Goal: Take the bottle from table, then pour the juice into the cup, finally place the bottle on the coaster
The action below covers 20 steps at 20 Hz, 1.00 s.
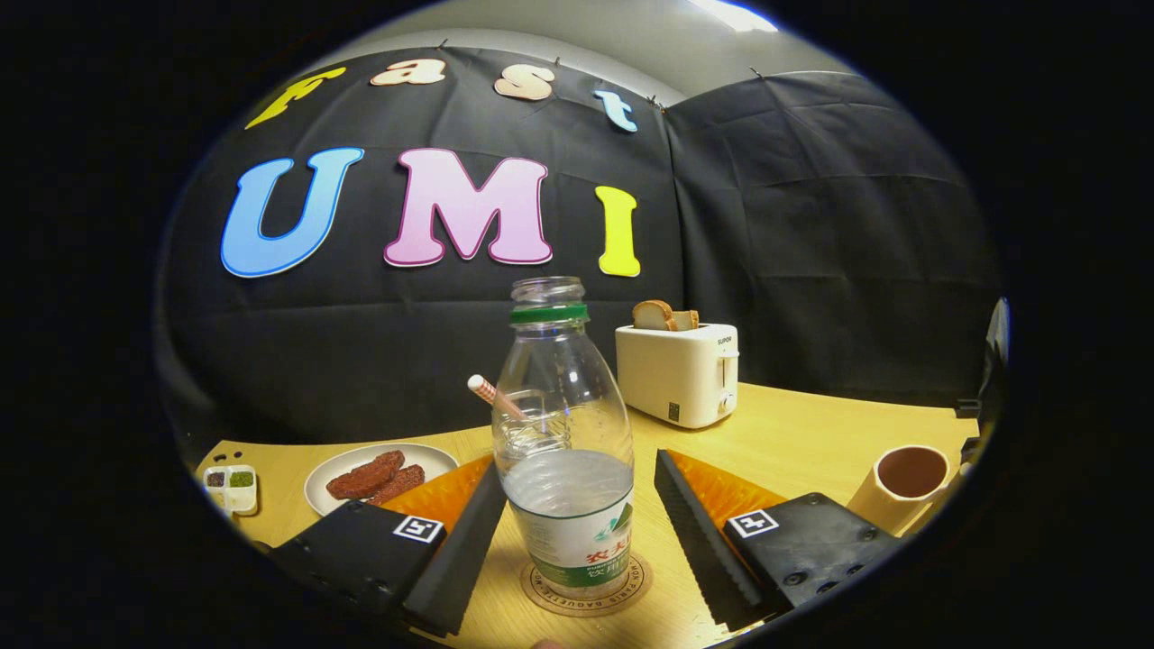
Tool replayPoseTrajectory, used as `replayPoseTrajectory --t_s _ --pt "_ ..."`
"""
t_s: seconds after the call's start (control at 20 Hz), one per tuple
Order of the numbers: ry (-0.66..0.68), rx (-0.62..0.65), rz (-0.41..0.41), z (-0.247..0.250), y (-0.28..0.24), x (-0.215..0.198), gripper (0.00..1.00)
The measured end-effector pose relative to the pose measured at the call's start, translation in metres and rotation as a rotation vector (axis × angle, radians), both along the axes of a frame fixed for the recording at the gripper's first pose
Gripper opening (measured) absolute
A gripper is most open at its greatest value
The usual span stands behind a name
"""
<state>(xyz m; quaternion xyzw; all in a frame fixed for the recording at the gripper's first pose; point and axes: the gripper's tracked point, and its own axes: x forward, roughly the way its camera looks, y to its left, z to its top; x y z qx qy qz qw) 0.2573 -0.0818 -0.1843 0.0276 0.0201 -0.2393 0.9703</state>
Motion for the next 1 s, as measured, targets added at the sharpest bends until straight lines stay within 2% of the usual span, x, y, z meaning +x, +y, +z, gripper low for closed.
replayPoseTrajectory --t_s 0.45,0.7,1.0 --pt "0.029 0.037 0.015 -0.004 0.013 -0.031 0.98" --pt "0.045 0.051 0.077 -0.001 0.032 -0.059 0.98" --pt "0.078 0.046 0.194 0.002 0.064 -0.094 0.98"
